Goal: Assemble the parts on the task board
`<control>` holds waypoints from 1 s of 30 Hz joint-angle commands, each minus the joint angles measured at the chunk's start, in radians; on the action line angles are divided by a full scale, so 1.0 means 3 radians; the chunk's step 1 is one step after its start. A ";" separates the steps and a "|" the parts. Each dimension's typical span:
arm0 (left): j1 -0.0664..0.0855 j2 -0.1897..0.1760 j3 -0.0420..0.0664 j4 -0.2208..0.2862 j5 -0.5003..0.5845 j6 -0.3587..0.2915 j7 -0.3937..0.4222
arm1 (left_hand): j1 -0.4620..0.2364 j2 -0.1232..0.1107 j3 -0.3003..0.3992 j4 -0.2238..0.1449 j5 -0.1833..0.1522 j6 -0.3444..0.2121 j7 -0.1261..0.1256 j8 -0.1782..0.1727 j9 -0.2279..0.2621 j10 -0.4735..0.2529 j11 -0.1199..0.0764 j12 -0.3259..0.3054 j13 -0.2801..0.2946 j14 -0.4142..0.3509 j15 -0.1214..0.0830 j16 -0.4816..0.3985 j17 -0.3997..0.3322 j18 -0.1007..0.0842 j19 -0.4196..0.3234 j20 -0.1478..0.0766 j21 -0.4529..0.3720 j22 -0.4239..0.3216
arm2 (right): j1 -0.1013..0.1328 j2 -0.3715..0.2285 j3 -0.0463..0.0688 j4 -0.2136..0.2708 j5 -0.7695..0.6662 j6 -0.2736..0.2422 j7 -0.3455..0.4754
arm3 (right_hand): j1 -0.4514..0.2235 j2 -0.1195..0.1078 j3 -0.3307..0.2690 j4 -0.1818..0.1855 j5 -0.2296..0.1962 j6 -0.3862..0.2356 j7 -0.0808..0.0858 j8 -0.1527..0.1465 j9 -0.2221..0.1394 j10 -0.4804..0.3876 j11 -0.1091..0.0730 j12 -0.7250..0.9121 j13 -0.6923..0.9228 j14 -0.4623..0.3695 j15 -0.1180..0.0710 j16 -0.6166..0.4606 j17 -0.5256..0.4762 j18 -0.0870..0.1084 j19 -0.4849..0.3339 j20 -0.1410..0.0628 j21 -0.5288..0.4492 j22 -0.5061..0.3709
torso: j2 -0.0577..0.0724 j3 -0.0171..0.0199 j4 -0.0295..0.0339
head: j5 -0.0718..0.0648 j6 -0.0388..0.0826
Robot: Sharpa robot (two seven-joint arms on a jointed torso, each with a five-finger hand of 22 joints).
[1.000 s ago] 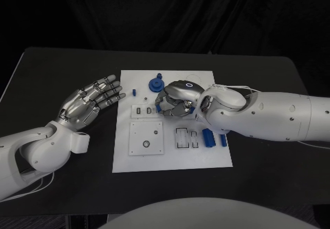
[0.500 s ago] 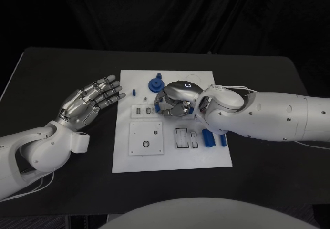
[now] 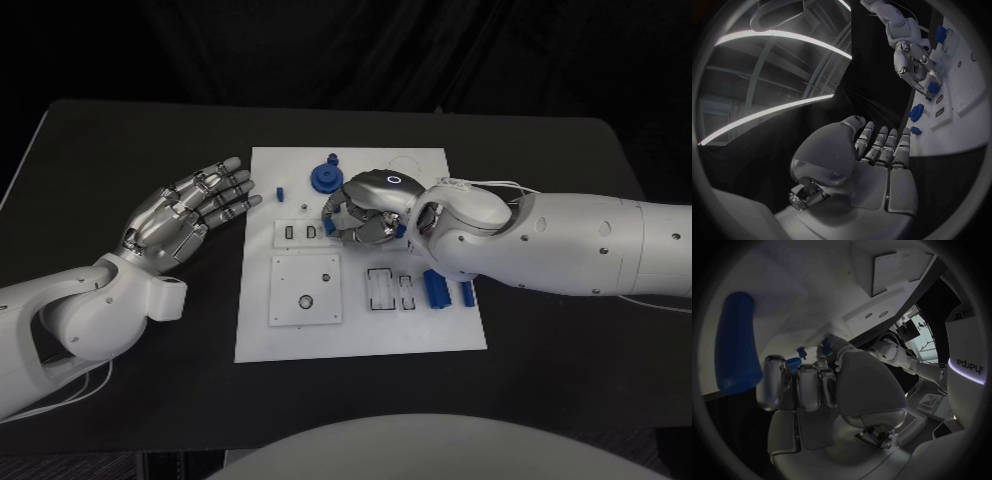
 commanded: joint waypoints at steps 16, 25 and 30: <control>-0.0005 0.0011 0.0002 -0.0017 0.0008 0.0055 0.0505 | -0.0037 0.0008 0.0020 0.0000 -0.0017 -0.0005 0.0013 0.0002 0.0000 0.0002 0.0014 0.0019 0.0003 0.0000 0.0021 0.0020 -0.0004 -0.0064 0.0016 -0.0002 0.0013 0.0000 | -0.0017 -0.0012 -0.0007 -0.0004 -0.0096 0.0107 -0.0092 | -0.0109 -0.0051 -0.0161 0.0076 -0.0380 -0.0236 -0.0001 -0.0107 -0.0092 0.0228 -0.0005 -0.0034 0.0767 0.0256 0.0009 -0.0024 0.0630 0.0010 -0.0006 0.0014 -0.0042 0.0381 | 0.0000 -0.0001 0.0002 | 0.0002 -0.0001; -0.0006 -0.0002 0.0002 0.0004 0.0008 0.0030 0.0526 | -0.0042 0.0007 0.0027 0.0000 -0.0018 -0.0004 0.0015 0.0002 0.0000 0.0002 0.0015 0.0021 0.0003 -0.0002 0.0022 0.0021 -0.0004 -0.0065 0.0015 -0.0003 0.0013 0.0000 | -0.0017 -0.0116 -0.0005 0.0081 -0.0103 -0.0236 0.0081 | -0.0160 -0.0074 -0.0263 0.0155 -0.0585 -0.0267 -0.0002 -0.0107 -0.0139 0.0226 -0.0005 -0.0035 0.0765 0.0263 0.0008 0.0002 0.0647 0.0007 0.0004 0.0011 -0.0037 0.0396 | -0.0001 -0.0002 0.0001 | 0.0032 -0.0001; -0.0006 -0.0002 0.0002 0.0020 0.0003 0.0008 0.0545 | -0.0043 0.0008 0.0032 -0.0001 -0.0016 -0.0001 0.0014 0.0003 0.0001 -0.0001 0.0015 0.0019 0.0002 -0.0008 0.0023 0.0018 -0.0006 -0.0066 0.0010 -0.0002 0.0009 -0.0002 | -0.0005 -0.0200 0.0001 0.0150 -0.0027 -0.0455 0.0261 | -0.0182 -0.0081 -0.0289 0.0188 -0.0599 -0.0269 -0.0002 -0.0104 -0.0148 0.0219 -0.0004 -0.0039 0.0759 0.0261 0.0009 -0.0003 0.0644 0.0013 -0.0008 0.0012 -0.0064 0.0383 | -0.0002 -0.0001 0.0003 | 0.0031 -0.0001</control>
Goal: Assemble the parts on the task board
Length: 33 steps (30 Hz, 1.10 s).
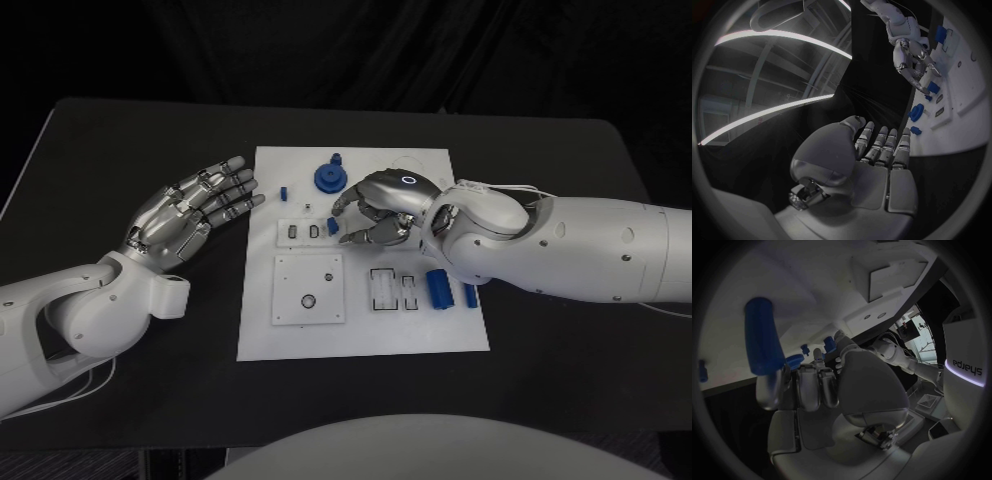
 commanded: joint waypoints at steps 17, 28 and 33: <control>0.0037 0.0068 0.0015 0.0124 -0.0076 -0.0446 0.0489 | -0.0130 -0.0065 0.0331 0.0010 -0.0017 0.0048 0.0078 0.0017 0.0004 0.0009 0.0114 0.0089 -0.0003 0.0187 0.0164 0.0281 0.0017 -0.0198 0.0486 0.0002 0.0303 0.0110 | 0.0184 -0.0259 0.0007 0.0015 0.1360 -0.0084 0.1180 | 0.0052 0.0090 -0.0110 0.0213 -0.0039 0.0064 0.0039 0.0083 -0.0066 -0.0161 0.0060 -0.0213 0.0494 0.0082 0.0087 -0.0248 0.0498 0.0103 -0.0323 0.0081 -0.0470 0.0206 | -0.0091 0.0017 0.0003 | -0.0116 0.0057; 0.0284 0.0229 0.0017 0.0006 -0.0291 -0.1082 0.0070 | -0.0213 -0.0238 0.0736 -0.0031 -0.0027 0.0330 0.0249 0.0078 0.0030 0.1039 -0.0022 0.1247 0.0382 0.1190 -0.0104 0.1690 0.0451 -0.0081 0.1490 -0.0180 0.1327 0.0632 | 0.0150 -0.0355 -0.0007 -0.0228 0.2481 0.0246 0.1893 | 0.0453 0.0306 0.0057 0.0252 0.0301 0.0208 0.0113 0.0217 -0.0098 -0.1494 0.0189 -0.0912 -0.0337 -0.0793 0.0235 -0.1333 -0.0167 0.0303 -0.1168 0.0223 -0.1632 -0.0243 | -0.0286 0.0072 -0.0039 | -0.0051 0.0037; 0.0367 0.0327 0.0011 -0.0072 -0.0459 -0.1388 -0.0390 | -0.0391 -0.0334 0.1086 -0.0109 -0.0031 0.0346 0.0270 0.0034 0.0016 0.1152 -0.0308 0.2364 0.1053 0.1267 -0.0384 0.3117 0.1188 -0.0017 0.1335 -0.0382 0.2847 0.1628 | 0.0096 -0.0446 -0.0009 -0.0306 0.2910 0.0380 0.2147 | 0.0496 0.0378 0.0137 0.0363 0.0463 0.0306 0.0084 0.0342 -0.0072 -0.1741 0.0178 -0.1143 -0.0632 -0.0872 0.0233 -0.1410 -0.0256 0.0314 -0.1209 0.0238 -0.1709 -0.0249 | -0.0348 0.0094 -0.0061 | -0.0034 0.0019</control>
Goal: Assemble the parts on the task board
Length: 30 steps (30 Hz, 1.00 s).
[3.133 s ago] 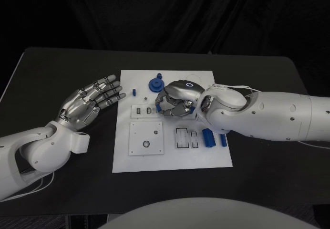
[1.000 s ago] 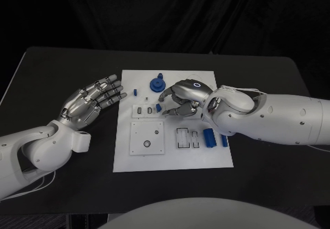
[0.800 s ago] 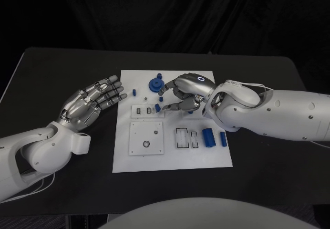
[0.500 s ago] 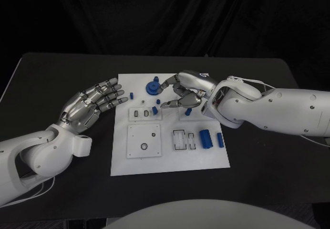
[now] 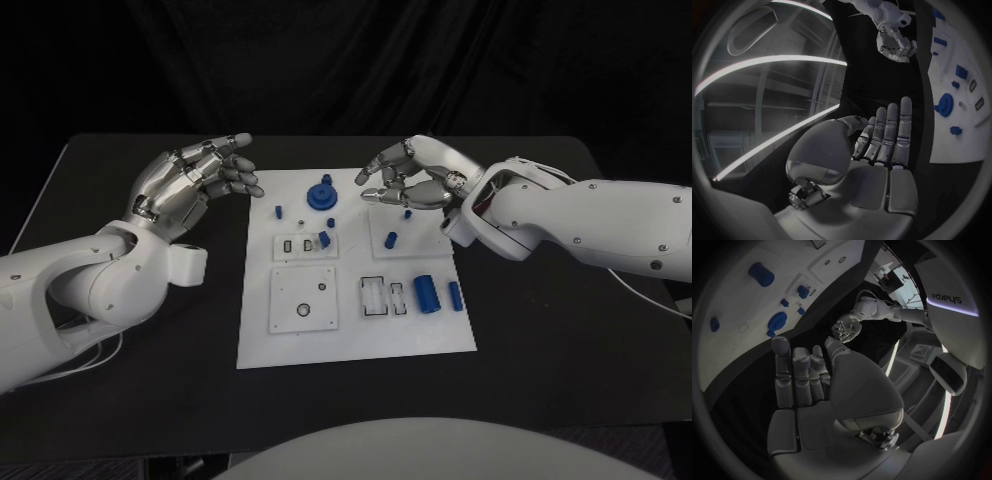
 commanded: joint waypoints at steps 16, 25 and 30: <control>0.0248 0.0372 -0.0010 -0.0285 -0.1659 -0.0485 -0.1649 | -0.0431 -0.0177 0.0024 0.0321 -0.0534 0.0554 -0.0029 0.0378 0.0166 0.3314 -0.0283 0.2045 0.4230 0.3190 -0.0313 0.1912 0.4057 -0.0221 0.2381 -0.0102 0.2266 0.2992 | -0.0186 -0.0319 -0.0002 -0.0066 0.0919 0.0114 0.0488 | -0.0020 0.0025 0.0026 0.0232 0.0098 0.0015 -0.0012 0.0114 0.0013 -0.0058 -0.0011 -0.0091 -0.0191 -0.0065 -0.0009 -0.0059 -0.0107 0.0029 -0.0036 0.0001 -0.0077 0.0011 | -0.0253 0.0097 -0.0061 | 0.0124 -0.0024; 0.0327 0.0529 -0.0010 -0.0332 -0.2609 0.0039 -0.2784 | -0.0451 -0.0208 -0.0400 0.0638 -0.1080 0.0779 -0.0176 0.0656 0.0553 0.3314 -0.0439 0.2045 0.4230 0.3190 -0.0462 0.1912 0.4057 -0.0260 0.2573 -0.0248 0.2288 0.3152 | -0.0288 -0.0318 -0.0002 -0.0159 0.0968 -0.0019 0.0506 | -0.0031 0.0031 0.0029 0.0250 0.0131 0.0021 -0.0009 0.0137 0.0016 -0.0051 -0.0006 -0.0083 -0.0199 -0.0065 -0.0006 -0.0055 -0.0116 0.0031 -0.0053 0.0002 -0.0102 0.0010 | -0.0396 0.0153 -0.0091 | 0.0200 -0.0024; 0.0334 0.0651 -0.0010 -0.0390 -0.2871 0.0382 -0.3379 | -0.0414 -0.0201 -0.0592 0.0648 -0.1248 0.0878 -0.0300 0.1050 0.1045 0.3314 -0.0540 0.2045 0.4230 0.3190 -0.0563 0.1912 0.4057 -0.0274 0.2637 -0.0348 0.2289 0.3212 | -0.0325 -0.0326 -0.0002 -0.0181 0.0973 -0.0014 0.0514 | -0.0030 0.0039 0.0037 0.0251 0.0157 0.0020 -0.0009 0.0148 0.0016 -0.0041 -0.0006 -0.0075 -0.0198 -0.0059 -0.0006 -0.0046 -0.0119 0.0031 -0.0053 0.0002 -0.0106 0.0014 | -0.0440 0.0176 -0.0091 | 0.0215 -0.0024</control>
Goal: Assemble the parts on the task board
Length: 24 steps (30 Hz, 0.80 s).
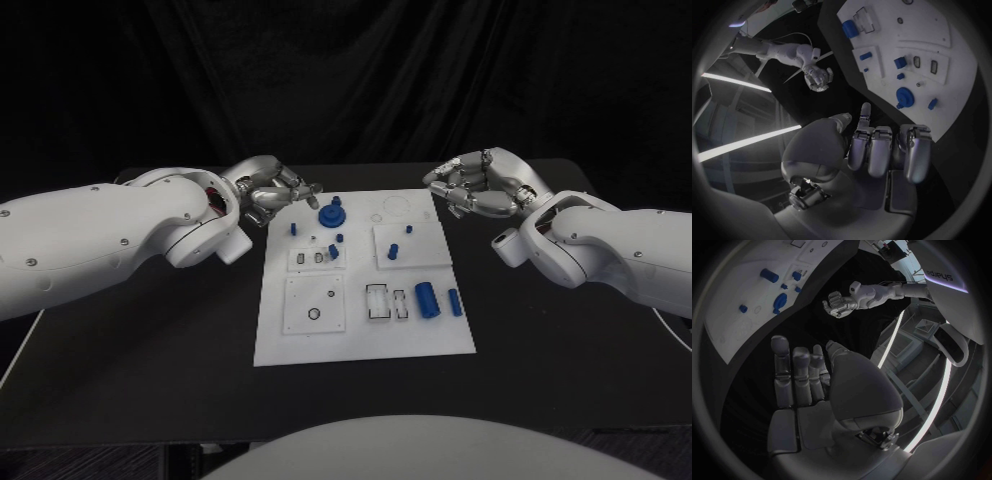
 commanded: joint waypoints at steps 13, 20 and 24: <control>0.0010 0.0320 0.0002 -0.0193 -0.0801 0.0929 -0.1512 | -0.0192 0.0082 -0.0493 0.0138 -0.0312 -0.0198 -0.0210 0.0937 0.1684 0.0343 -0.0216 0.0011 0.0876 0.0347 -0.0216 0.0009 0.0876 -0.0055 0.0111 -0.0222 0.0011 0.0449 | -0.0091 0.0020 0.0002 -0.0087 0.0053 -0.0040 0.0055 | -0.0040 0.0031 0.0027 0.0015 0.0081 -0.0016 -0.0003 0.0040 0.0007 0.0023 0.0008 0.0034 0.0006 0.0024 -0.0004 0.0047 0.0002 0.0030 -0.0007 0.0000 -0.0001 0.0024 | -0.0084 0.0103 -0.0030 | 0.0084 0.0000; 0.0006 0.0430 0.0002 -0.0285 -0.0814 0.0982 -0.1565 | -0.0187 0.0087 -0.0508 0.0114 -0.0315 -0.0207 -0.0219 0.0925 0.1754 0.0343 -0.0224 0.0011 0.0876 0.0347 -0.0224 0.0009 0.0876 -0.0053 0.0107 -0.0231 0.0007 0.0440 | -0.0100 0.0054 0.0003 -0.0116 0.0053 -0.0022 0.0051 | -0.0037 0.0030 0.0031 0.0010 0.0093 -0.0020 -0.0004 0.0047 0.0007 0.0038 0.0007 0.0046 0.0009 0.0037 -0.0006 0.0063 0.0005 0.0031 0.0001 -0.0001 0.0002 0.0029 | -0.0079 0.0146 -0.0048 | 0.0084 0.0000; 0.0001 0.0491 0.0002 -0.0350 -0.0816 0.0944 -0.1517 | -0.0177 0.0086 -0.0509 0.0106 -0.0305 -0.0208 -0.0220 0.0916 0.1771 0.0343 -0.0226 0.0011 0.0876 0.0347 -0.0226 0.0009 0.0876 -0.0053 0.0106 -0.0233 0.0006 0.0438 | -0.0106 0.0072 0.0003 -0.0135 0.0053 0.0007 0.0032 | -0.0034 0.0028 0.0033 0.0007 0.0098 -0.0024 -0.0004 0.0050 0.0006 0.0041 0.0006 0.0049 0.0008 0.0045 -0.0007 0.0071 0.0007 0.0031 0.0004 -0.0002 0.0001 0.0031 | -0.0074 0.0181 -0.0076 | 0.0104 0.0000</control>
